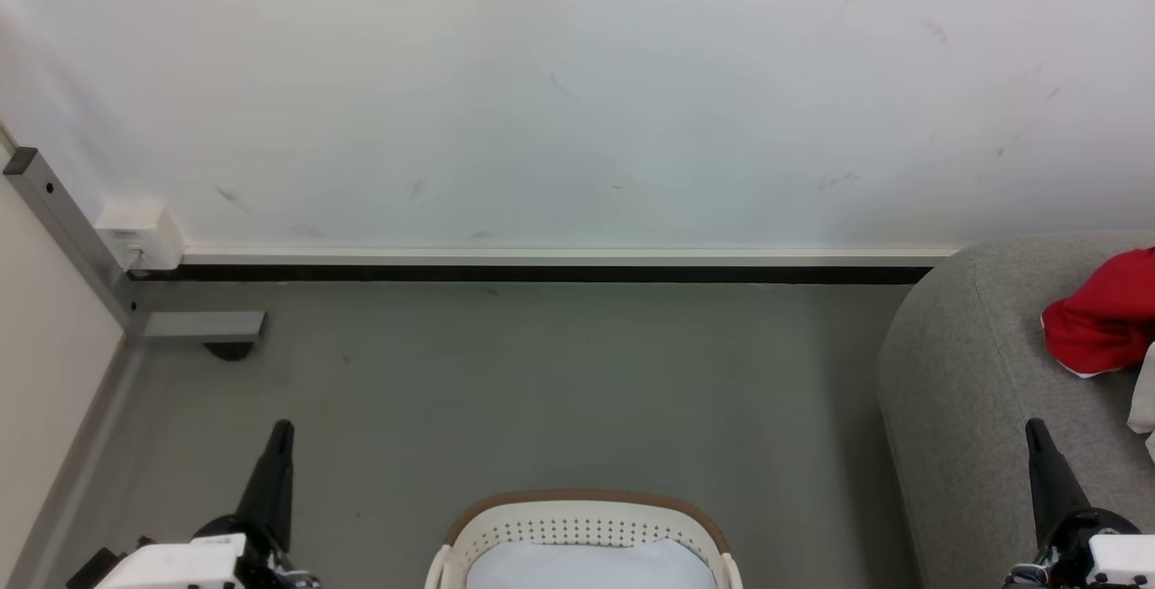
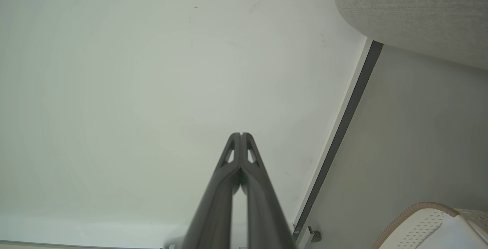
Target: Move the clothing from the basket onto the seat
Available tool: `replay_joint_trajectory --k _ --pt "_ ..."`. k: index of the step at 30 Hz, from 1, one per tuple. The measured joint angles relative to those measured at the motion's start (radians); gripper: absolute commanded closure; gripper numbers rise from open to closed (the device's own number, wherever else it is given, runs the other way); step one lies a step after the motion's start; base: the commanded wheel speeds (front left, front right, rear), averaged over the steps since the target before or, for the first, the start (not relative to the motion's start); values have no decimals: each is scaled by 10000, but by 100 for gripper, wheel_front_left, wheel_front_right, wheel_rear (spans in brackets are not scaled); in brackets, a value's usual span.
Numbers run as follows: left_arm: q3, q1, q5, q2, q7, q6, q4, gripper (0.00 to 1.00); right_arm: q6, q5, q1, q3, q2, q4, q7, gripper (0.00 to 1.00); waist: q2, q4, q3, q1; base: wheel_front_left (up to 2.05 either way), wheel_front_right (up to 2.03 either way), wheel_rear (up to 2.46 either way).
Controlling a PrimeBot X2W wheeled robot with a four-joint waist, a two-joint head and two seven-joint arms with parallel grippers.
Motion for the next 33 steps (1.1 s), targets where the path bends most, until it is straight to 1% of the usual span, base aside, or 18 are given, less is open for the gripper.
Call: replay_joint_trajectory --k 33 --pt "-4 -2 0 2 0 0 -2 100 0 -8 -8 -38 19 0 40 100 0 -1 0 0 0 0 0"
